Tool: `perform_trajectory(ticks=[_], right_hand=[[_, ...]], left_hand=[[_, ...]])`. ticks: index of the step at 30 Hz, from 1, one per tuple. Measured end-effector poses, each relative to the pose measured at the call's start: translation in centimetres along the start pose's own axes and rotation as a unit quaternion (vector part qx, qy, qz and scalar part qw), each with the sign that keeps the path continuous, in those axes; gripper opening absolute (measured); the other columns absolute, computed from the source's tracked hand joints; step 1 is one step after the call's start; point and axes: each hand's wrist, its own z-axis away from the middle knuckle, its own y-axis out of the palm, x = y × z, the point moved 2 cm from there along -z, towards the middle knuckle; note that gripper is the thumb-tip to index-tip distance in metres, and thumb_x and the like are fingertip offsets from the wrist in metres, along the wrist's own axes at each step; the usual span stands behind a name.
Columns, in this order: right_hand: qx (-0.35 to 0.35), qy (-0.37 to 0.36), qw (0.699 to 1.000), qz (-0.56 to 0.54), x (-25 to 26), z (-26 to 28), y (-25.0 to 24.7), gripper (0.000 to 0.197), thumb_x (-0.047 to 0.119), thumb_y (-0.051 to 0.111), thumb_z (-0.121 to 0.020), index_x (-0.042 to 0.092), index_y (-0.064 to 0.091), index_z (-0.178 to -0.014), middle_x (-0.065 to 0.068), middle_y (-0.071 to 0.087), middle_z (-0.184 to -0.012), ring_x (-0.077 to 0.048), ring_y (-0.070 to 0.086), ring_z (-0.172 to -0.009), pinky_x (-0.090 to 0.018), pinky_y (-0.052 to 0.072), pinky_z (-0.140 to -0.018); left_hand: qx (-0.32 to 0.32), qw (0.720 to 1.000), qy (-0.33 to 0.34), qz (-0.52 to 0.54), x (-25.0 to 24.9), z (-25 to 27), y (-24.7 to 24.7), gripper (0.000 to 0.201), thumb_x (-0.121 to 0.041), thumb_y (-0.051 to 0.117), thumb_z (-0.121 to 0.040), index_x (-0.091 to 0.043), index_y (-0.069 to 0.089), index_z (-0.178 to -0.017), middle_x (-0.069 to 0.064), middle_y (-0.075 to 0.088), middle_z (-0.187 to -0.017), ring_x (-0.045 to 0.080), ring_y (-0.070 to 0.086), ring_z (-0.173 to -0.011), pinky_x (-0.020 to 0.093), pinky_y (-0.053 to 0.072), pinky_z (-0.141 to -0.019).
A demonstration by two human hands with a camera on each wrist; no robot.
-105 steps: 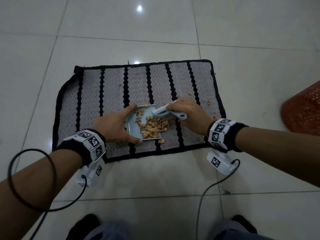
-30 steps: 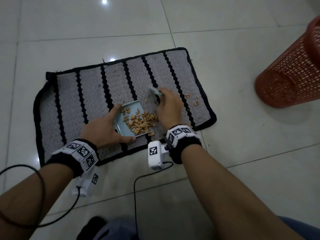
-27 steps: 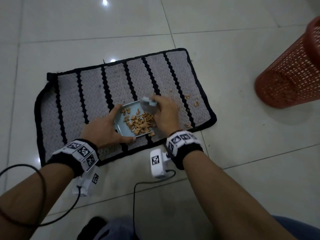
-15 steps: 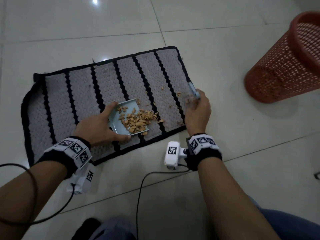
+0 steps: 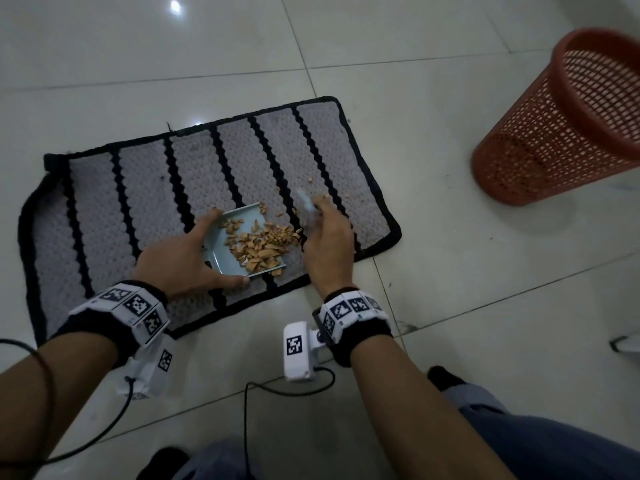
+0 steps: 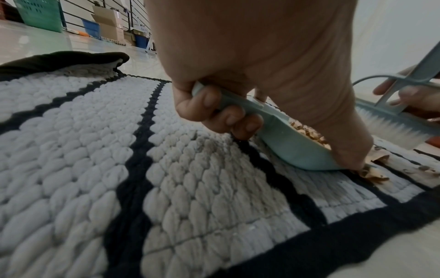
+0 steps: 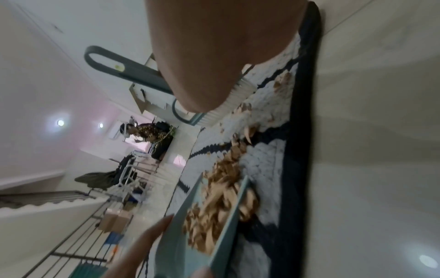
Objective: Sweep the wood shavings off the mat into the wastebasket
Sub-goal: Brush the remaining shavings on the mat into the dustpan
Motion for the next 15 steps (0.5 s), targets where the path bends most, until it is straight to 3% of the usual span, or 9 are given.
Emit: perform_trajectory(ticks=[2, 4, 7, 13, 15], right_hand=[[-0.046, 0.029, 0.998, -0.011, -0.4, -1.6, -0.8, 0.031, -0.001, 0.054, -0.092, 0.009, 0.063, -0.12, -0.009, 0.069, -0.108, -0.023, 0.061, -0.1, -0.036, 0.052, -0.088], [-0.084, 0.07, 0.994, 0.018, -1.9, -4.0, -1.1, 0.034, -0.001, 0.052, -0.091, 0.011, 0.062, -0.122, -0.01, 0.068, -0.113, -0.026, 0.061, -0.105, -0.041, 0.052, -0.09], [-0.048, 0.128, 0.988, 0.065, -3.9, -6.0, -0.3, 0.038, -0.001, 0.049, -0.092, 0.013, 0.059, -0.126, -0.01, 0.066, -0.117, -0.029, 0.059, -0.11, -0.042, 0.052, -0.09], [0.104, -0.037, 0.993, 0.045, -1.1, -1.2, 2.3, 0.035, 0.0, 0.052, -0.094, 0.015, 0.06, -0.125, -0.007, 0.068, -0.109, -0.023, 0.061, -0.1, -0.041, 0.054, -0.086], [0.097, -0.012, 0.995, 0.001, -0.6, -0.8, 0.6, 0.033, 0.0, 0.049, -0.095, 0.012, 0.061, -0.123, -0.007, 0.069, -0.101, -0.021, 0.063, -0.09, -0.033, 0.055, -0.077]], left_hand=[[-0.002, 1.0, -0.001, -0.001, 0.0, 0.0, 0.0, 0.126, -0.09, 0.061, -0.047, -0.044, 0.005, -0.15, 0.009, 0.067, -0.119, 0.028, 0.065, -0.08, 0.029, 0.047, -0.06], [0.001, 1.0, -0.001, -0.001, 0.0, 0.0, 0.1, 0.126, -0.09, 0.062, -0.047, -0.045, 0.004, -0.149, 0.01, 0.066, -0.12, 0.029, 0.066, -0.083, 0.032, 0.051, -0.063], [0.01, 1.0, -0.001, 0.004, 0.1, 0.1, 0.0, 0.127, -0.091, 0.061, -0.045, -0.046, 0.003, -0.149, 0.01, 0.064, -0.125, 0.031, 0.067, -0.089, 0.036, 0.056, -0.071], [0.013, 1.0, -0.006, 0.002, 0.3, 0.2, -0.2, 0.127, -0.092, 0.058, -0.044, -0.045, 0.004, -0.148, 0.009, 0.065, -0.124, 0.03, 0.067, -0.088, 0.036, 0.056, -0.072], [0.014, 1.0, -0.01, 0.004, 0.4, 0.3, 0.0, 0.126, -0.091, 0.061, -0.046, -0.046, 0.003, -0.148, 0.009, 0.064, -0.124, 0.03, 0.067, -0.09, 0.037, 0.057, -0.075]])
